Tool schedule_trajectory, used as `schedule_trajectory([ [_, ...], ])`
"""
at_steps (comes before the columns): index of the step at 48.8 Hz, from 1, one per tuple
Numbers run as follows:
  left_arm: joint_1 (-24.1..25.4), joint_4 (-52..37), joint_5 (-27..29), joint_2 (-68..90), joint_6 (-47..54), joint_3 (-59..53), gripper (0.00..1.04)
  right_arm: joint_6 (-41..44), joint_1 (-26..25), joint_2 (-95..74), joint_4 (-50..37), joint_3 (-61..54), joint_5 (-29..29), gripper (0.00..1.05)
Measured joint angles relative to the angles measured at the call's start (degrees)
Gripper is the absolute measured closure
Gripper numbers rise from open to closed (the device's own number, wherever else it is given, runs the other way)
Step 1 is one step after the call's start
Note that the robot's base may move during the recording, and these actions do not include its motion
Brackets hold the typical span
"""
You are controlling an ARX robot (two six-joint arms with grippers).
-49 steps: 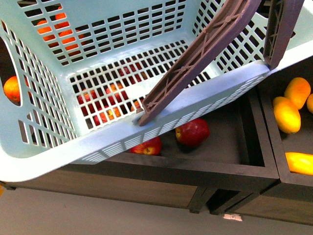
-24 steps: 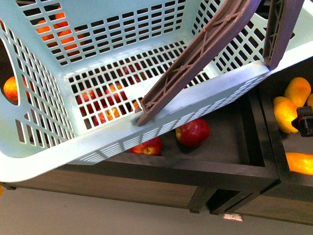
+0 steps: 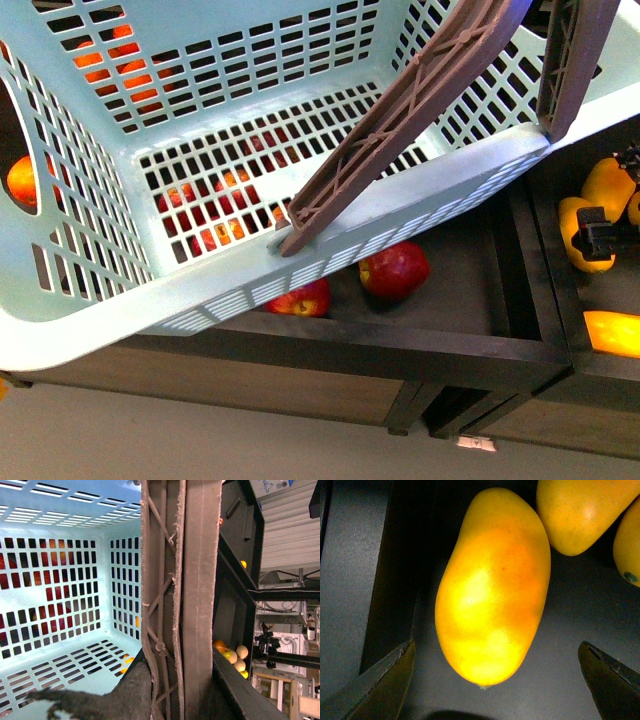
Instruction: Pick mango and avocado into basket
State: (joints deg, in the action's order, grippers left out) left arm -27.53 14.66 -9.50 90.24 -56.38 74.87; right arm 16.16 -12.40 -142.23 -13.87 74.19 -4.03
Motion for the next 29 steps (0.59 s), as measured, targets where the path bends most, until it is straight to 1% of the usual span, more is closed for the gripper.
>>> schedule_trajectory([
  [29,0.0,0.0,0.0,0.0,0.0,0.0,0.84,-1.5,0.5,-7.2,5.5,12.1,0.9,0.09],
])
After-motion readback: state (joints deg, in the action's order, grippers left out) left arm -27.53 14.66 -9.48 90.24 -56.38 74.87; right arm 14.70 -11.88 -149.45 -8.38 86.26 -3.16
